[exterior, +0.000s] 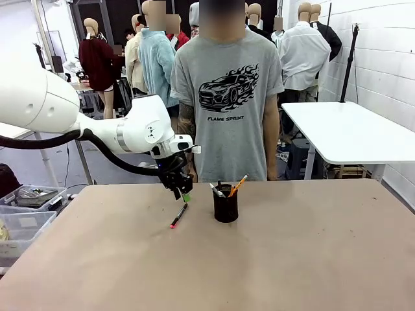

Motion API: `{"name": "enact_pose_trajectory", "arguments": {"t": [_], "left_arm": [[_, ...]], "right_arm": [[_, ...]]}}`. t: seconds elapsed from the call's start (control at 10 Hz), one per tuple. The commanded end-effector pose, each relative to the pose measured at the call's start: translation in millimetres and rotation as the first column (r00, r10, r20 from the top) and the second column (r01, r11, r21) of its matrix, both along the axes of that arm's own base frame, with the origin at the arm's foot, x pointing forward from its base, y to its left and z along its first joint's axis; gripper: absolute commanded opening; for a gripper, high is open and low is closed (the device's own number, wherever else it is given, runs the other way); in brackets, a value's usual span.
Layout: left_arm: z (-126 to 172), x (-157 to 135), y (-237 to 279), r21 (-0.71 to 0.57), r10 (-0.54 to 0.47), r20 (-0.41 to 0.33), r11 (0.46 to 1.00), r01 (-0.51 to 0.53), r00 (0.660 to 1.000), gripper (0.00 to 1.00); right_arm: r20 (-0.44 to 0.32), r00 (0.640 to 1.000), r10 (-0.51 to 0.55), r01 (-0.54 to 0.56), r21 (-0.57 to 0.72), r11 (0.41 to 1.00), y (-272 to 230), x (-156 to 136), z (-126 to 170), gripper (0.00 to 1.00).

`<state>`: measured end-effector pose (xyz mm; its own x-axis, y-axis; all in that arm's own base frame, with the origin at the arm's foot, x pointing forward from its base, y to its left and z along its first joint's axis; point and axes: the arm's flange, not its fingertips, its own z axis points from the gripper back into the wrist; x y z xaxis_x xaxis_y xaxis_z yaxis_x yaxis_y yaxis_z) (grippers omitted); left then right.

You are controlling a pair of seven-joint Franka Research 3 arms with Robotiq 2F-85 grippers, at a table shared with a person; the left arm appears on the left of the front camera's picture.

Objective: Place the pens into the pen holder.
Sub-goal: Pick up a writing instrument from the table and place it into the Pen holder.

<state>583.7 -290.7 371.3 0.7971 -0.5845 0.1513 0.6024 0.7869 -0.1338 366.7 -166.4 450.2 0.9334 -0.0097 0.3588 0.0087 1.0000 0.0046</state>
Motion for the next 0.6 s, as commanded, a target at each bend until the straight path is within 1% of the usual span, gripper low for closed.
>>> {"name": "enact_pose_trajectory", "arguments": {"t": [0.0,0.1,0.2,0.3,0.4,0.5], "left_arm": [[6,2,9,0.013,-0.008,-0.01,1.0,0.008,1.0,0.44],[0,0,0,0.0,0.0,0.0,1.0,0.0,1.0,0.44],[-16,3,2,0.122,0.129,0.038,0.984,-0.132,0.991,0.44],[-29,3,-4,0.161,0.139,0.002,0.977,-0.138,0.99,0.44],[-37,3,-8,0.198,0.148,0.014,0.969,-0.148,0.989,0.44],[-40,3,-11,0.206,0.151,0.011,0.967,-0.15,0.988,0.44]], "right_arm": [[-0.002,1.0,-0.019,0.019,-0.024,1.0,3,0,-2,1.0],[-0.002,1.0,-0.019,0.019,-0.024,1.0,3,0,-2,1.0],[-0.002,1.0,-0.019,0.019,-0.024,1.0,3,0,-2,1.0],[-0.002,1.0,-0.019,0.019,-0.024,1.0,3,0,-2,1.0],[-0.002,1.0,-0.019,0.019,-0.024,1.0,3,0,-2,1.0],[-0.002,1.0,-0.019,0.019,-0.024,1.0,3,0,-2,1.0]]}}
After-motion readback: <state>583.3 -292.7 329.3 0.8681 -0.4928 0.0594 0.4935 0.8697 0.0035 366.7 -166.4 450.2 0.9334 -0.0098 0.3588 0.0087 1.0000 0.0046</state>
